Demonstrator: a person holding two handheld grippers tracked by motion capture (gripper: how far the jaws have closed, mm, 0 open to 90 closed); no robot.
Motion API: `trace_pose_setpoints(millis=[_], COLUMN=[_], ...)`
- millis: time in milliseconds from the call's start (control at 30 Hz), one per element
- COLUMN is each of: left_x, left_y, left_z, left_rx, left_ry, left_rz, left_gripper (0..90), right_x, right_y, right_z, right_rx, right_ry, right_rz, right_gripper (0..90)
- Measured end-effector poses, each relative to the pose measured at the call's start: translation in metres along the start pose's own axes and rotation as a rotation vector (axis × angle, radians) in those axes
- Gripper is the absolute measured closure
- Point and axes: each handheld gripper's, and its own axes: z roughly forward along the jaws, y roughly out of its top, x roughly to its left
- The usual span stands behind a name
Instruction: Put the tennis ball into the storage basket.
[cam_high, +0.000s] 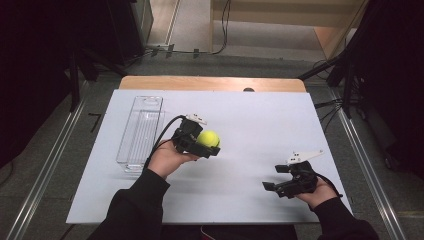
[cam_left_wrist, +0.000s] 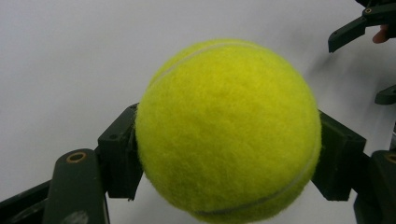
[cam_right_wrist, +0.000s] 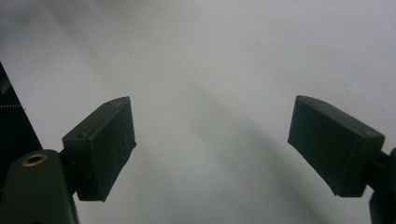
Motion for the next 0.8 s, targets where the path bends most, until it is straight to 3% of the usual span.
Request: trace_pose_setpoints(millis=[800], left_x=[0.016], left_y=[-0.002], left_z=[-0.017], left_rx=[-0.016], left_ry=[0.018], left_rz=[-0.041], left_gripper=[26.3], right_x=[0.0], right_y=[0.0], right_z=[0.0], right_rx=[-0.001], right_ry=[0.002], right_rz=[0.0], right_gripper=[12.9])
